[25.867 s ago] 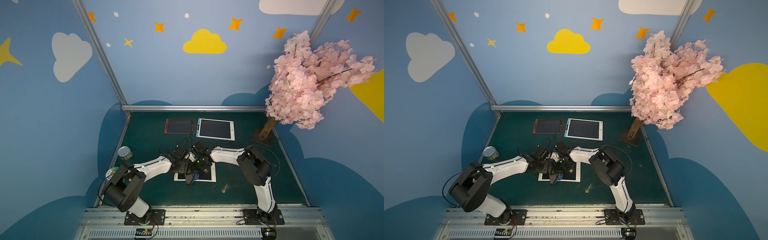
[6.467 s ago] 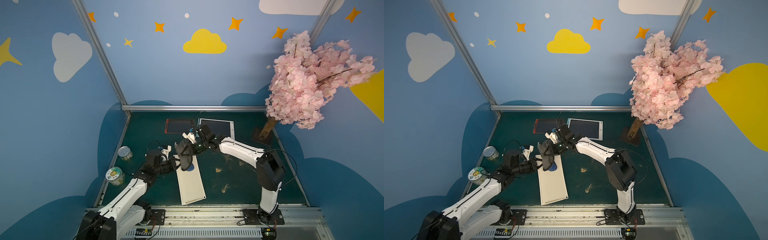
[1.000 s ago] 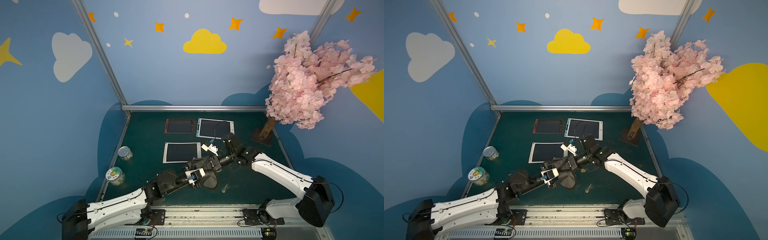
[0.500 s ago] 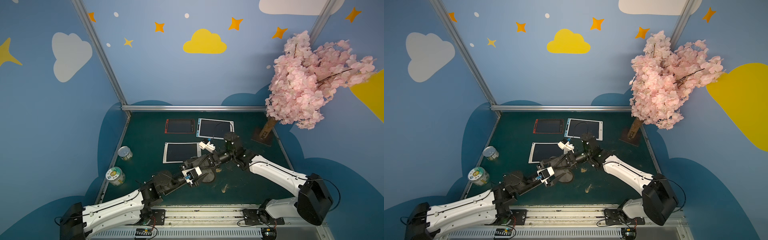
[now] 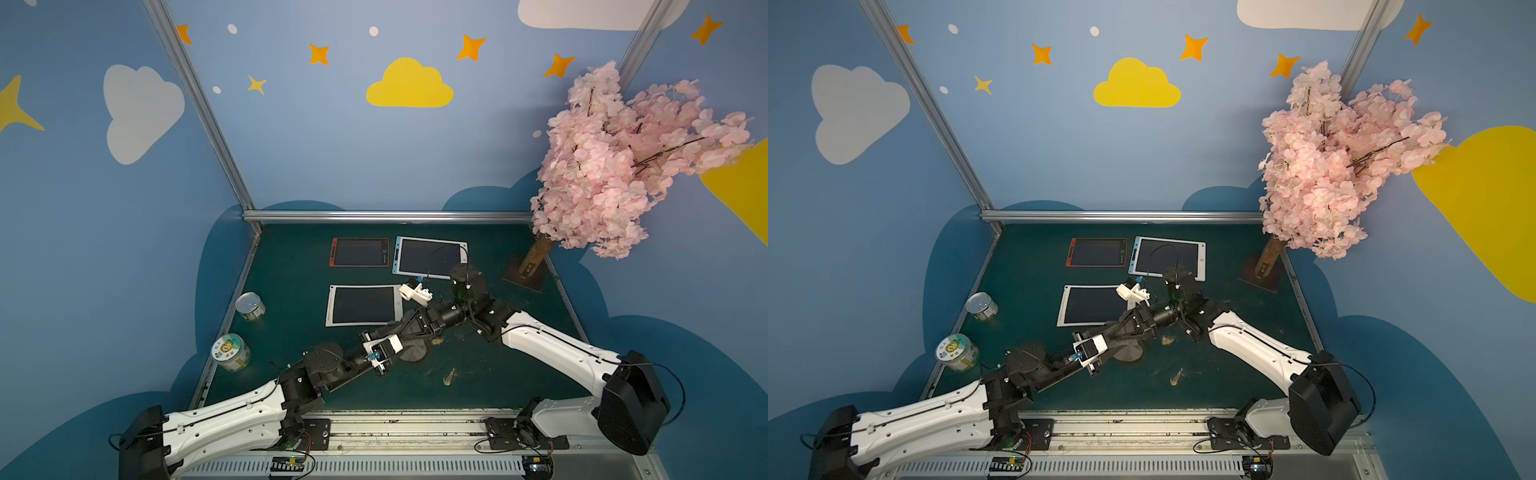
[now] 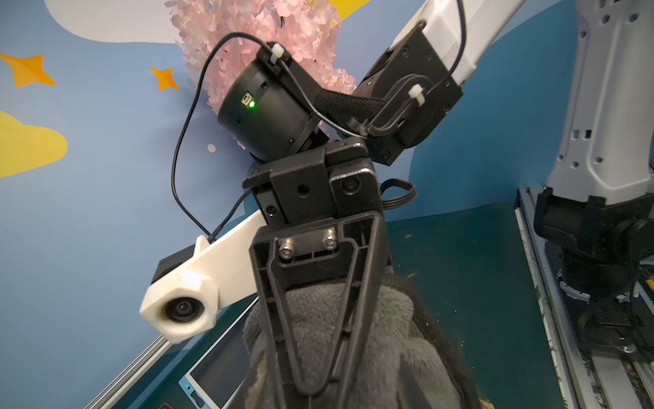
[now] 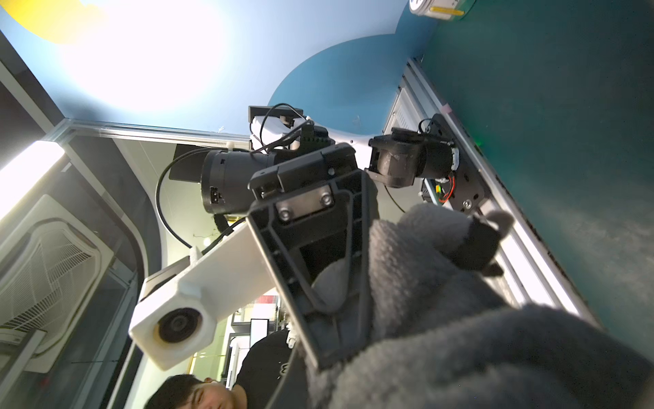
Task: Wipe the drawing tablet
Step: Adjust the cleaning item.
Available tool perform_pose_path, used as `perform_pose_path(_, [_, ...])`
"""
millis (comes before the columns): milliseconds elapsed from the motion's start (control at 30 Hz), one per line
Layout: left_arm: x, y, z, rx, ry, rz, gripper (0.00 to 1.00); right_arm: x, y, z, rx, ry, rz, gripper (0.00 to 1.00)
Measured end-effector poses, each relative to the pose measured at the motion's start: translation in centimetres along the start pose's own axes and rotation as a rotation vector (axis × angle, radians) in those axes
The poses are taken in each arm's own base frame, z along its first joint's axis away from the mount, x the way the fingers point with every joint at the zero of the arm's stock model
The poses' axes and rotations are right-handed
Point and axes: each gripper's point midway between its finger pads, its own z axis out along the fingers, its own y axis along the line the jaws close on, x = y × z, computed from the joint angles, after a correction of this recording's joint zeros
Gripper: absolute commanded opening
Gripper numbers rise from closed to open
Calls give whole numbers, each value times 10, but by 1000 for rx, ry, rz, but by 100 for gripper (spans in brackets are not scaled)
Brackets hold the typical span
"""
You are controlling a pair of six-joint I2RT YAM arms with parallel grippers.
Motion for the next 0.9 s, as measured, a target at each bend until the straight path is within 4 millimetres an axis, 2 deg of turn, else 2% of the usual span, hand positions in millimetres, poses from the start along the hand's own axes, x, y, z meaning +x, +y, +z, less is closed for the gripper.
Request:
perform_pose_path(67, [4, -7, -1, 31, 10, 34, 3, 6, -1, -3, 13, 10, 53, 40])
perform_pose_path(133, [8, -10, 0, 39, 21, 46, 3, 7, -1, -3, 30, 2, 62, 58])
perform_pose_path(300, [14, -12, 0, 45, 42, 55, 3, 7, 7, -6, 57, -15, -14, 86])
perform_pose_path(400, [14, -9, 0, 29, 48, 36, 3, 6, 13, -13, 88, -32, -102, 89])
perform_pose_path(600, [36, 5, -5, -47, 141, -3, 3, -1, 24, -65, 143, -174, -206, 89])
perform_pose_path(700, [45, 5, -7, -53, 171, -6, 3, 2, 27, -79, 182, -229, -247, 89])
perform_pose_path(800, [48, 5, -8, -60, 181, -11, 3, 4, 19, -84, 267, -258, -260, 89])
perform_pose_path(900, [44, 9, -10, -79, 170, -47, 3, 2, 2, -87, 345, -273, -241, 89])
